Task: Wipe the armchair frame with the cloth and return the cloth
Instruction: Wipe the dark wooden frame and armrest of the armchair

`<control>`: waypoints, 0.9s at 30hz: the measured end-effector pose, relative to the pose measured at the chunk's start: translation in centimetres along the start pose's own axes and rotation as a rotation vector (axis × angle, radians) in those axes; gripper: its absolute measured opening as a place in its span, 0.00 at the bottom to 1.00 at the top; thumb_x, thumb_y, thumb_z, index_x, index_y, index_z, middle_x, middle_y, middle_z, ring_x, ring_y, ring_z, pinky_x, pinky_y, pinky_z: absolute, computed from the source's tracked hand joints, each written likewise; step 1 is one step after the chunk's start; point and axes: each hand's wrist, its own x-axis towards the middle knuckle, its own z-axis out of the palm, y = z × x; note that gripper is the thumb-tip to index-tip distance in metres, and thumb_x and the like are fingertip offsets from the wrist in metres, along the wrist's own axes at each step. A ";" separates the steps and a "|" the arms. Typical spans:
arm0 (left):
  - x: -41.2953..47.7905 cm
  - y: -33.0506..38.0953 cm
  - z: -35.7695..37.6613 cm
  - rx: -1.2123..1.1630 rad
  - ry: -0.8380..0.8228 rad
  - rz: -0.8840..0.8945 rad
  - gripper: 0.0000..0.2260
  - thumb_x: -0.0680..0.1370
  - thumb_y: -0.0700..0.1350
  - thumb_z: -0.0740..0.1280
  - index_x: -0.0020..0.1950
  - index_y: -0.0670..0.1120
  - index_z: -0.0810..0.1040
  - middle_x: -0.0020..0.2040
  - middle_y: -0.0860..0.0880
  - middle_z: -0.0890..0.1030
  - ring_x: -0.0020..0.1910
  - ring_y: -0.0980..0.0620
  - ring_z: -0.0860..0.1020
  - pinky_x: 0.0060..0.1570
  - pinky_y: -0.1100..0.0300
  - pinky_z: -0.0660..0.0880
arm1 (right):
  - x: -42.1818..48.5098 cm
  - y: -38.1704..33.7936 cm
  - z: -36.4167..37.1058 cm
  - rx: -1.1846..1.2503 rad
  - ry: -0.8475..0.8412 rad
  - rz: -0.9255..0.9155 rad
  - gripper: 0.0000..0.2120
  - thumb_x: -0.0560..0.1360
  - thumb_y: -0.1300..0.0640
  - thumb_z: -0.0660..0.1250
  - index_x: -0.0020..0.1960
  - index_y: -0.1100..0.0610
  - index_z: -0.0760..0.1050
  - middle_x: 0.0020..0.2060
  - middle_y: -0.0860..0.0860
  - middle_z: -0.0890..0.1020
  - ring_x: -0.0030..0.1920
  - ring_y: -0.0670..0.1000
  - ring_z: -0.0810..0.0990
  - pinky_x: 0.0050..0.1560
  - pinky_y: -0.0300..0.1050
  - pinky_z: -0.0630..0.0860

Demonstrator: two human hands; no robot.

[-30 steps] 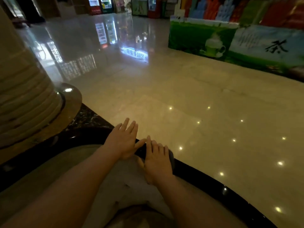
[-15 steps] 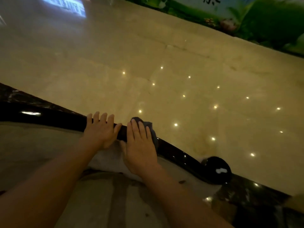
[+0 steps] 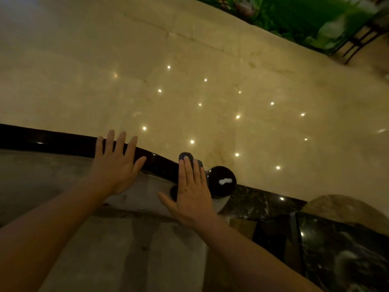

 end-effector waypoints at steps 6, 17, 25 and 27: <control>-0.3 6.7 0.2 0.109 -0.020 0.120 0.39 0.74 0.64 0.31 0.81 0.47 0.45 0.82 0.41 0.48 0.79 0.35 0.40 0.75 0.38 0.39 | -5.3 6.0 1.5 -0.123 -0.092 0.051 0.47 0.76 0.24 0.42 0.80 0.54 0.33 0.80 0.51 0.34 0.78 0.54 0.29 0.78 0.58 0.38; 0.0 8.7 -0.3 0.191 -0.085 0.083 0.43 0.71 0.65 0.29 0.80 0.47 0.53 0.81 0.39 0.52 0.79 0.33 0.43 0.74 0.35 0.42 | -4.9 10.2 1.1 -0.100 -0.084 -0.209 0.34 0.82 0.45 0.52 0.80 0.55 0.41 0.81 0.54 0.46 0.80 0.58 0.39 0.79 0.60 0.50; 1.5 11.7 0.0 0.256 -0.095 0.135 0.34 0.78 0.64 0.37 0.77 0.46 0.58 0.79 0.39 0.58 0.79 0.34 0.49 0.74 0.35 0.48 | -3.8 10.0 0.6 0.036 -0.036 -0.164 0.38 0.75 0.62 0.72 0.79 0.61 0.57 0.79 0.58 0.60 0.79 0.59 0.54 0.77 0.56 0.59; 2.2 13.8 0.0 0.267 -0.132 0.168 0.31 0.80 0.63 0.42 0.76 0.46 0.62 0.78 0.39 0.62 0.79 0.35 0.52 0.74 0.36 0.51 | -3.4 9.8 -0.1 0.054 -0.028 -0.146 0.36 0.74 0.64 0.73 0.78 0.61 0.61 0.78 0.57 0.63 0.79 0.58 0.58 0.76 0.55 0.59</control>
